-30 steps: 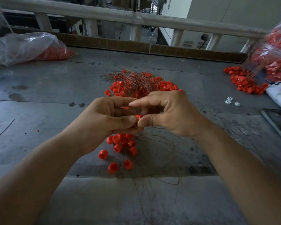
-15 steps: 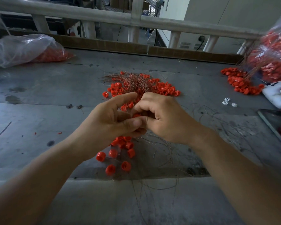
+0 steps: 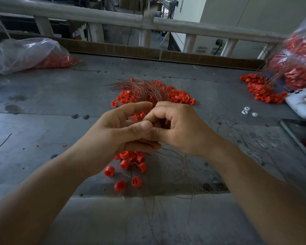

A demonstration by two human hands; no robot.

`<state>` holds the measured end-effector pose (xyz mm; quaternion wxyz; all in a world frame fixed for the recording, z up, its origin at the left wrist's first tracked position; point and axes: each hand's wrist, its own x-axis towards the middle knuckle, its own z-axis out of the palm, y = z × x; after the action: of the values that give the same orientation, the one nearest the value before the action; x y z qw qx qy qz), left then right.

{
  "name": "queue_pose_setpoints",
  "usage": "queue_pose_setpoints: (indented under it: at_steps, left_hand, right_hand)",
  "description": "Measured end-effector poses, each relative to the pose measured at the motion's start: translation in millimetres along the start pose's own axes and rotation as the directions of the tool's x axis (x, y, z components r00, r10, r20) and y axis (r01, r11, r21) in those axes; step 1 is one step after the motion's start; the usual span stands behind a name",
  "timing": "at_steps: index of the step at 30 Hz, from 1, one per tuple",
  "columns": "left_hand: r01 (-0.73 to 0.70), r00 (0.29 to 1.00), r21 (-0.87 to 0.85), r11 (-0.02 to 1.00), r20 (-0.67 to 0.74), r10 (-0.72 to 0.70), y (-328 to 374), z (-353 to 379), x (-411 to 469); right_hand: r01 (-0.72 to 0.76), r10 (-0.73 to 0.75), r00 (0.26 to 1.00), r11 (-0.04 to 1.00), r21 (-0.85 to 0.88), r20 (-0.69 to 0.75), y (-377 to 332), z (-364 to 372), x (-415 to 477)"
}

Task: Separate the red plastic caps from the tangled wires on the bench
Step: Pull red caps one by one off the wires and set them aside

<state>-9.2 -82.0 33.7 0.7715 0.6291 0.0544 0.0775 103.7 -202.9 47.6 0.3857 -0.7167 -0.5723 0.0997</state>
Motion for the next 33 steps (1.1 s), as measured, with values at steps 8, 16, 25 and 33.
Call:
queue_pose_setpoints:
  at_steps: [8,16,25,33]
  left_hand:
    - [-0.041,0.999,-0.031,0.999,-0.024,0.041,1.1,-8.7,3.9]
    - [-0.126,0.992,-0.232,0.964,-0.003,0.129,2.8,-18.7,5.5]
    - [-0.107,0.972,0.126,0.986,-0.196,0.131,1.8,-14.9,4.4]
    - [0.013,0.974,0.667,0.745,-0.176,0.141,-2.3,-19.9,3.8]
  right_hand:
    - [-0.173,0.146,0.981,0.959,0.223,0.131,4.1,-5.0,0.3]
    - [-0.137,0.122,0.99,0.96,0.243,0.072,0.8,-8.6,-0.2]
    - [-0.134,0.134,0.991,0.99,-0.042,-0.001,6.2,-13.7,0.1]
    - [-0.168,0.181,0.975,0.98,-0.102,0.129,7.3,-14.5,-1.2]
